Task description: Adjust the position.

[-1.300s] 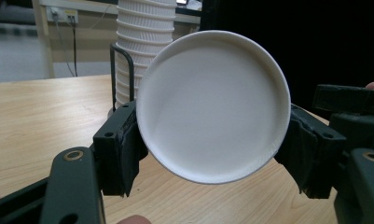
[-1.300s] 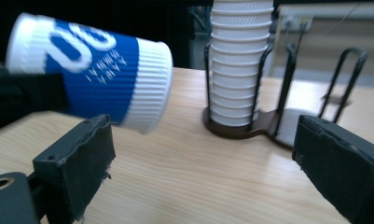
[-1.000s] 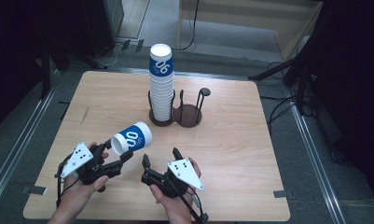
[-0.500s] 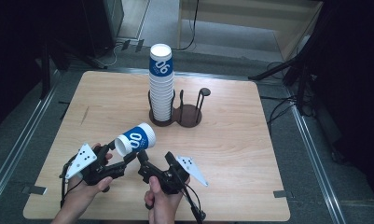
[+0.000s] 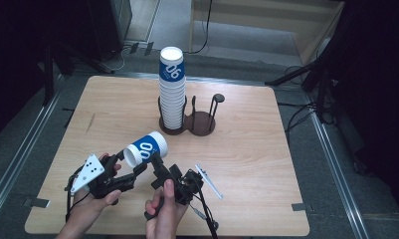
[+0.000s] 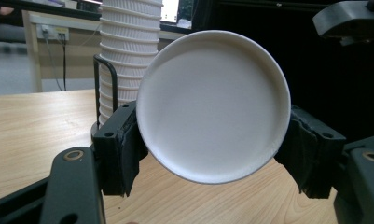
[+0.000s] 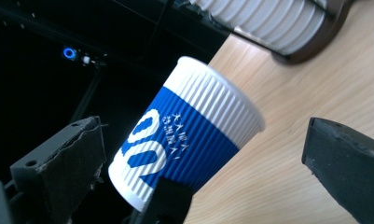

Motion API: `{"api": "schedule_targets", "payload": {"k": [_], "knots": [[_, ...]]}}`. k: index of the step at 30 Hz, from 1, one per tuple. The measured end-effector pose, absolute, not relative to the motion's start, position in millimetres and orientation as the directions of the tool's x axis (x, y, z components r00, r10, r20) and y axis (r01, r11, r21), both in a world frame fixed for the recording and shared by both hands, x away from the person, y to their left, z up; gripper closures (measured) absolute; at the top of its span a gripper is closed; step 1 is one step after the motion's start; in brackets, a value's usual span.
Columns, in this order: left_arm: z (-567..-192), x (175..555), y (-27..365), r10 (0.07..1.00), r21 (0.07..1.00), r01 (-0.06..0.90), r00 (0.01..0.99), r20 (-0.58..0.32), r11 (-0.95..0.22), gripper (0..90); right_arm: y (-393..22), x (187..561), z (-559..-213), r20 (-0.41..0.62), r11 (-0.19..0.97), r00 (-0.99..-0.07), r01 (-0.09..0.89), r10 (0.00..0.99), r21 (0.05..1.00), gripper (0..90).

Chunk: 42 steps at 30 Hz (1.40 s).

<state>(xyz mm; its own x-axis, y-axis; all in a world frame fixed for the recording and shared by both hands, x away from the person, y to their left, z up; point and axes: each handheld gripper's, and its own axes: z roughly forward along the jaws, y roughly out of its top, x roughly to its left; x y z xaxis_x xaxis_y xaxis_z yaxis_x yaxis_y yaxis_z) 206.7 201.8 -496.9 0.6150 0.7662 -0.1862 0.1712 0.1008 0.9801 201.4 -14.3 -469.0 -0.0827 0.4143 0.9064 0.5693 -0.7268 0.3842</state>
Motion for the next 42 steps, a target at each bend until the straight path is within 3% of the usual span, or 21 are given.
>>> {"api": "schedule_targets", "payload": {"k": [3, 15, 28, 42], "knots": [[-498, 206, 200, 0.763, 0.982, 0.17, 0.623, -0.176, 0.088, 29.6, -14, 205, -472, 0.946, -0.758, -0.018, 0.594, 0.323, 0.27, 0.0], [-500, 205, 195, 0.745, 0.983, 0.168, 0.645, -0.17, 0.079, 29.6, -12, 217, -482, 0.983, -0.795, 0.105, 0.603, 0.152, 0.058, 0.0], [-501, 205, 194, 0.733, 0.984, 0.162, 0.661, -0.162, 0.072, 29.6, -10, 230, -489, 0.986, -0.78, 0.162, 0.623, 0.044, -0.067, 0.0], [-501, 204, 193, 0.725, 0.986, 0.157, 0.672, -0.151, 0.06, 29.6, -9, 240, -494, 0.981, -0.753, 0.193, 0.644, -0.012, -0.136, 3.5]]}}
